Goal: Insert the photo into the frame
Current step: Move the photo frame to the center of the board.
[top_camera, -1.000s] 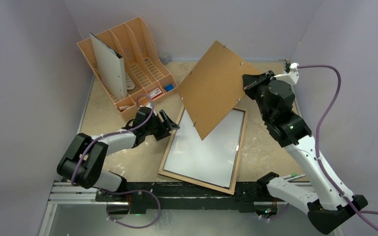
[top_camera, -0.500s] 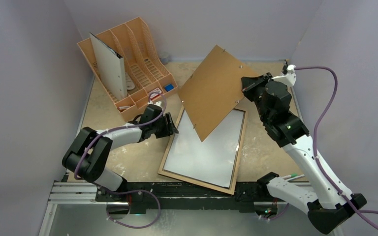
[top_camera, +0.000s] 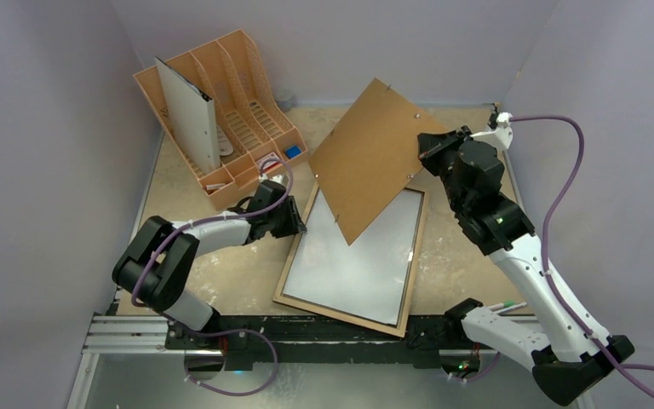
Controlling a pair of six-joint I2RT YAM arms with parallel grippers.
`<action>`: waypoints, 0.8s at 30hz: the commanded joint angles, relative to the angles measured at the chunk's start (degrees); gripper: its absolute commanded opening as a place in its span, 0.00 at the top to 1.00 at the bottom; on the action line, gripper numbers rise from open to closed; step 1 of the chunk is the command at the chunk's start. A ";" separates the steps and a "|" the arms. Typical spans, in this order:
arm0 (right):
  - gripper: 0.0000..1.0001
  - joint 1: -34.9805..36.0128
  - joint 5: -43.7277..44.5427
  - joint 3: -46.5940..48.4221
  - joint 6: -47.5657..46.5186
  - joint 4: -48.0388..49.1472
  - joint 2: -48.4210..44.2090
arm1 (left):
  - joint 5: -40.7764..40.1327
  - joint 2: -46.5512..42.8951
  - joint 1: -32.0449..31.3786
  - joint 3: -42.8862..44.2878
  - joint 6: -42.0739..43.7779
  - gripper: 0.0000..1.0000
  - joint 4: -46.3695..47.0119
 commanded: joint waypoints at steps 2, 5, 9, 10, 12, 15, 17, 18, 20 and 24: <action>1.00 -0.11 1.03 0.59 3.16 7.02 -1.43 | -4.30 0.39 0.19 0.02 -4.57 0.72 -2.47; 1.00 -0.10 1.16 0.28 3.52 7.13 -1.62 | -4.27 0.30 0.23 -0.68 -8.11 0.72 -1.20; 1.00 -0.09 1.32 -0.11 3.80 7.25 -1.56 | -3.90 1.00 0.24 -1.11 -12.09 0.72 2.29; 1.00 -0.10 1.31 -0.12 3.88 7.24 -1.67 | -3.64 1.31 0.23 -1.07 -12.87 0.73 2.84; 1.00 -0.11 1.36 -0.12 3.93 7.20 -1.76 | -3.26 2.00 0.25 -0.96 -14.23 0.74 3.96; 1.00 -0.10 1.63 -0.29 3.95 7.16 -2.03 | -2.96 2.98 0.18 -0.92 -16.27 0.76 5.26; 1.00 -0.10 1.83 -0.37 4.04 6.99 -2.25 | -2.96 3.58 0.23 -0.64 -17.50 0.76 5.81; 1.00 -0.10 1.99 -0.43 4.17 6.98 -2.33 | -3.04 3.84 0.23 -0.41 -18.02 0.77 5.96; 1.00 -0.10 2.11 -0.56 4.39 7.03 -2.50 | -3.70 4.26 0.23 -0.08 -19.31 0.77 6.09; 1.00 -0.10 2.20 -0.90 5.66 7.44 -2.47 | -3.65 5.18 0.22 0.15 -21.43 0.77 8.43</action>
